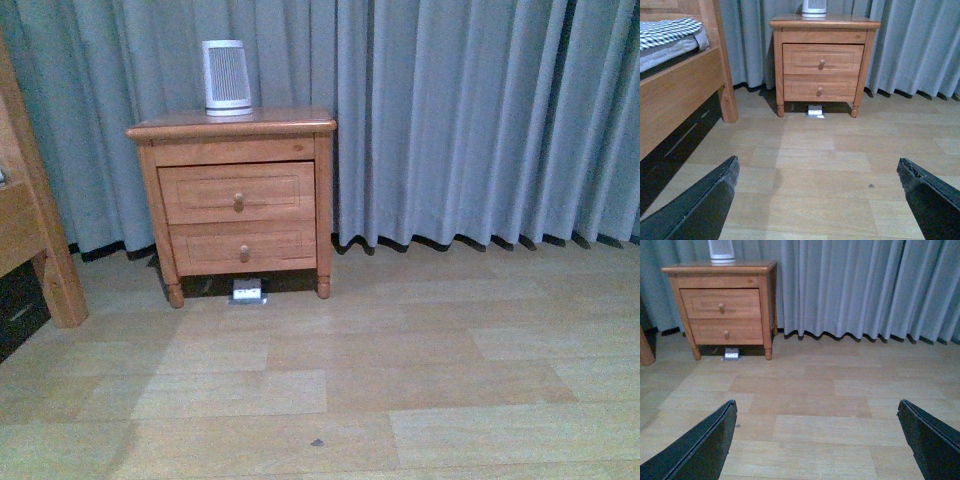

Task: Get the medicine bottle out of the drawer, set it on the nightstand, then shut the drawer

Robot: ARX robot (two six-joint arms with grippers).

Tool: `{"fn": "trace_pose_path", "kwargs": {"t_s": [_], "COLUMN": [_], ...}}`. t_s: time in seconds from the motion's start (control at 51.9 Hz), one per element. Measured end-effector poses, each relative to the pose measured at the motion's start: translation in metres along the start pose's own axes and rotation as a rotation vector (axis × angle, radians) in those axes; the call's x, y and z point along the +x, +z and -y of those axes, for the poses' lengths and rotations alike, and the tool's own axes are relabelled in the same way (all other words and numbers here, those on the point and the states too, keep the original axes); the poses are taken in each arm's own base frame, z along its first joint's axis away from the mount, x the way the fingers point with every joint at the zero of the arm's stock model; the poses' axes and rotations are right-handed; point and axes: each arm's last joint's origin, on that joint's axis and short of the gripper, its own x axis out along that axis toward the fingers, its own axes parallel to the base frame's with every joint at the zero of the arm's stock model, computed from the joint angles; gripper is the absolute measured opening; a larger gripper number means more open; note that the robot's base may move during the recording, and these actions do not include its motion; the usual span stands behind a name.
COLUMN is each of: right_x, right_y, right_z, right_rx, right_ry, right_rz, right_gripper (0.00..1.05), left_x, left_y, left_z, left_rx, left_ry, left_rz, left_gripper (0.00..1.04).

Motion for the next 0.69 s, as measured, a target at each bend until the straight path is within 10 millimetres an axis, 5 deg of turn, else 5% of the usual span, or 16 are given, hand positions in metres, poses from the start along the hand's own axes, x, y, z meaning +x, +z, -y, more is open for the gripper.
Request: {"fn": "trace_pose_path", "kwargs": {"t_s": [0.694], "right_x": [0.0000], "right_y": [0.0000], "right_z": [0.0000], "right_rx": [0.000], "right_ry": [0.000], "right_rz": [0.000], "right_gripper": [0.98], "left_x": [0.0000], "left_y": [0.0000], "left_z": [0.0000], "left_rx": [0.000], "left_ry": [0.000], "left_rz": [0.000], "left_gripper": [0.98]}}
